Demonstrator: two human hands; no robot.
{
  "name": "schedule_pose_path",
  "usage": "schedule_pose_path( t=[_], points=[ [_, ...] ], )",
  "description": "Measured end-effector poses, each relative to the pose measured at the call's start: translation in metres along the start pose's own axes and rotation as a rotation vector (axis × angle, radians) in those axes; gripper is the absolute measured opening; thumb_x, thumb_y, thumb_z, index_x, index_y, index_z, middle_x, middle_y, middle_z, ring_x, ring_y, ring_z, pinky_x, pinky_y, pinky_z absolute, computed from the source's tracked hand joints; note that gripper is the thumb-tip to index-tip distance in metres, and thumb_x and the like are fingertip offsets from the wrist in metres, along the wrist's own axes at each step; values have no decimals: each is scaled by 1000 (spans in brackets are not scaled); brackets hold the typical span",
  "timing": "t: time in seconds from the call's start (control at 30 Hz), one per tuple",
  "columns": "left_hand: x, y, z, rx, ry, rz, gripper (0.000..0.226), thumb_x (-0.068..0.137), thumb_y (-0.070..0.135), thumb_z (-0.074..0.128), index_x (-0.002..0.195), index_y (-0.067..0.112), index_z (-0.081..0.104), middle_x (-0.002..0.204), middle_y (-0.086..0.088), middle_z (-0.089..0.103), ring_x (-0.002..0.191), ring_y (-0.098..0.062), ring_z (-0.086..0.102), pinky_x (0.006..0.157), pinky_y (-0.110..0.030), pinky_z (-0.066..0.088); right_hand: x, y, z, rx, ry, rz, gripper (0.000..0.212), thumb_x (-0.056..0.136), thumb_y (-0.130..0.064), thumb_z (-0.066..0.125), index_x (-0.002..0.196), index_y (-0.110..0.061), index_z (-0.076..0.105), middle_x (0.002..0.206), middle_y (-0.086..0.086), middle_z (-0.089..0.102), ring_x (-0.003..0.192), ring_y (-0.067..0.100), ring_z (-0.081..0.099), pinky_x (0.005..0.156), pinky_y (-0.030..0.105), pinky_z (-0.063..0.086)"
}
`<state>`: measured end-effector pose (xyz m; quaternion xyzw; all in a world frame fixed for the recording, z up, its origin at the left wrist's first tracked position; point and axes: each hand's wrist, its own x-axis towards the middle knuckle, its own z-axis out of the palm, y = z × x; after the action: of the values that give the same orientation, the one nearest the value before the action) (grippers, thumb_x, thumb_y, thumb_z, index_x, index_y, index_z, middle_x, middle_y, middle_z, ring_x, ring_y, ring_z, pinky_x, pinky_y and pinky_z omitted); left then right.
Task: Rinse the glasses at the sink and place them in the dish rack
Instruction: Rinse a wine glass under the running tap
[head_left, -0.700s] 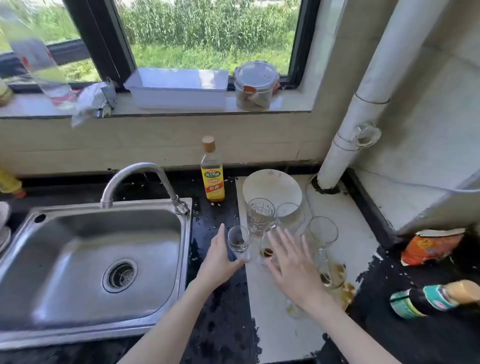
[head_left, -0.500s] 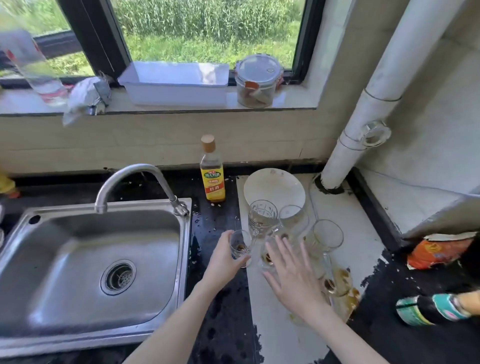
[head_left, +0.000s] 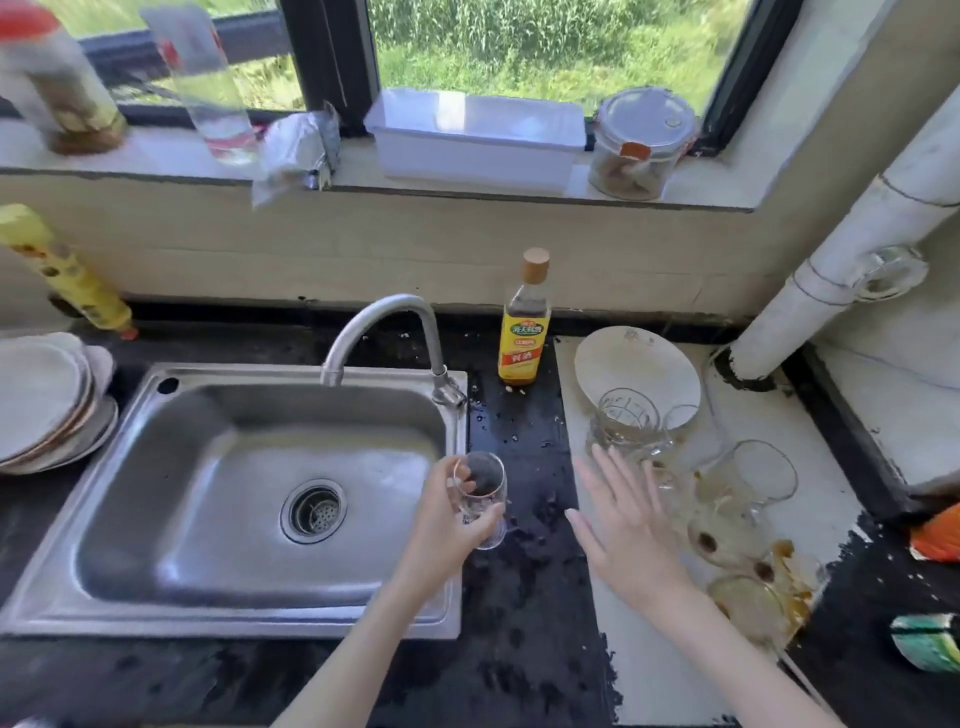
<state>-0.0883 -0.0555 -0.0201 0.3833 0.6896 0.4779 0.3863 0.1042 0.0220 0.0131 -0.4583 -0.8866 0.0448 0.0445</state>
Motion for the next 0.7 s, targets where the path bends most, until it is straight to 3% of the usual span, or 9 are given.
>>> schedule_pose_path(
  t=[0.1, 0.17, 0.23, 0.3, 0.47, 0.6, 0.7],
  points=[
    [-8, -15, -55, 0, 12, 9, 54, 76, 17, 75, 115, 34, 43, 109, 4, 50, 97, -10, 60, 87, -29, 51, 12, -56, 17, 15, 3, -42, 51, 90, -40, 41, 132, -13, 53, 137, 11, 52, 128, 28, 48, 110, 46, 26],
    [-13, -29, -95, 20, 19, -10, 57, 75, 17, 76, 121, 26, 43, 112, 3, 49, 99, -11, 59, 89, -28, 50, 17, -99, 34, 105, -15, -35, 50, 92, -32, 52, 138, -13, 46, 144, 11, 44, 135, 28, 39, 111, 43, 20],
    [-16, -42, -136, 29, 32, -21, 57, 74, 14, 77, 117, 29, 43, 110, 3, 49, 96, -14, 59, 89, -29, 50, 21, -140, 48, 190, -39, -29, 52, 92, -28, 56, 140, -12, 43, 146, 12, 40, 137, 27, 35, 112, 38, 17],
    [-18, -53, -170, 53, 49, -46, 57, 72, 15, 78, 115, 29, 44, 108, 0, 52, 95, -19, 60, 88, -34, 51, 25, -173, 61, 188, -63, -58, 51, 87, -26, 62, 134, -8, 50, 138, 15, 49, 129, 30, 47, 108, 42, 27],
    [-16, -68, -220, 114, 46, -120, 64, 60, 44, 74, 116, 34, 45, 111, 1, 54, 100, -18, 59, 90, -38, 49, 38, -217, 72, 164, -52, -35, 49, 77, -21, 76, 120, -4, 60, 121, 18, 62, 112, 33, 60, 93, 48, 48],
    [-6, -70, -226, 81, 25, -91, 57, 69, 21, 78, 105, 45, 40, 107, 4, 51, 102, -21, 57, 91, -38, 48, 50, -220, 70, 176, -52, -2, 43, 89, -22, 62, 128, -5, 54, 131, 15, 55, 123, 30, 51, 105, 39, 37],
    [5, -69, -222, 122, 16, -60, 54, 64, 33, 75, 102, 47, 39, 106, 11, 52, 104, -21, 56, 93, -40, 46, 67, -214, 68, 189, -106, 35, 47, 98, -29, 44, 140, -9, 40, 145, 7, 40, 136, 21, 34, 113, 28, 21]
  ],
)
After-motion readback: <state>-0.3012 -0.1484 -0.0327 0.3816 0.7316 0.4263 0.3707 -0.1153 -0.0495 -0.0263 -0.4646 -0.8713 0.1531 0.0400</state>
